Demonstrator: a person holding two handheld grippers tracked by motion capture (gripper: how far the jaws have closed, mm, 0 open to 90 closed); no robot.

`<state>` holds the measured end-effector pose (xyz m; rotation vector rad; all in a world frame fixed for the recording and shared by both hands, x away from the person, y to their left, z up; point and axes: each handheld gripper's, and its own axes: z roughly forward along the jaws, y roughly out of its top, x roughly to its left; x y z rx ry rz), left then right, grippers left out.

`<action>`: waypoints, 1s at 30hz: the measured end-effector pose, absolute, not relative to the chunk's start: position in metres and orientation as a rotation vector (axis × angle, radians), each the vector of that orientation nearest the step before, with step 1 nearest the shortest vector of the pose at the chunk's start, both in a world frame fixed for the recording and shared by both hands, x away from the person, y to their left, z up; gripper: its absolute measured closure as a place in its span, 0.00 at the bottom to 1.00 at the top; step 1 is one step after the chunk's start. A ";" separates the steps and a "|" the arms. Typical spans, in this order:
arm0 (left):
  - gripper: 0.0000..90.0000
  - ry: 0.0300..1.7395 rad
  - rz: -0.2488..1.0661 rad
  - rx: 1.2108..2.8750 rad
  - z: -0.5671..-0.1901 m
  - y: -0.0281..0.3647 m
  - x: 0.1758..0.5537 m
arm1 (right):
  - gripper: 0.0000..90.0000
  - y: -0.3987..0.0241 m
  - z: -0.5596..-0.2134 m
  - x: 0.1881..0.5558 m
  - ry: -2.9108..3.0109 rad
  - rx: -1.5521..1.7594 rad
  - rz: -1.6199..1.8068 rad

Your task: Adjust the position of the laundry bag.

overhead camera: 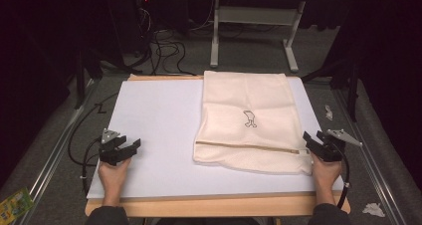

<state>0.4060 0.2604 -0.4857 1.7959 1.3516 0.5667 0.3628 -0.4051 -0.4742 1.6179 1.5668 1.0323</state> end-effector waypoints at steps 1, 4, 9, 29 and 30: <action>0.41 1.361 0.569 1.821 -0.486 0.259 0.408 | 0.50 -0.404 -0.474 0.363 1.575 1.620 1.018; 0.41 1.355 0.574 1.829 -0.486 0.258 0.407 | 0.50 -0.403 -0.474 0.364 1.579 1.614 1.011; 0.42 1.361 0.513 1.808 -0.486 0.263 0.409 | 0.49 -0.404 -0.474 0.364 1.583 1.618 1.024; 0.52 1.352 0.465 1.835 -0.484 0.247 0.417 | 0.67 -0.405 -0.470 0.370 1.674 1.657 0.995; 0.52 1.348 0.462 1.838 -0.485 0.246 0.417 | 0.68 -0.404 -0.470 0.370 1.679 1.666 0.996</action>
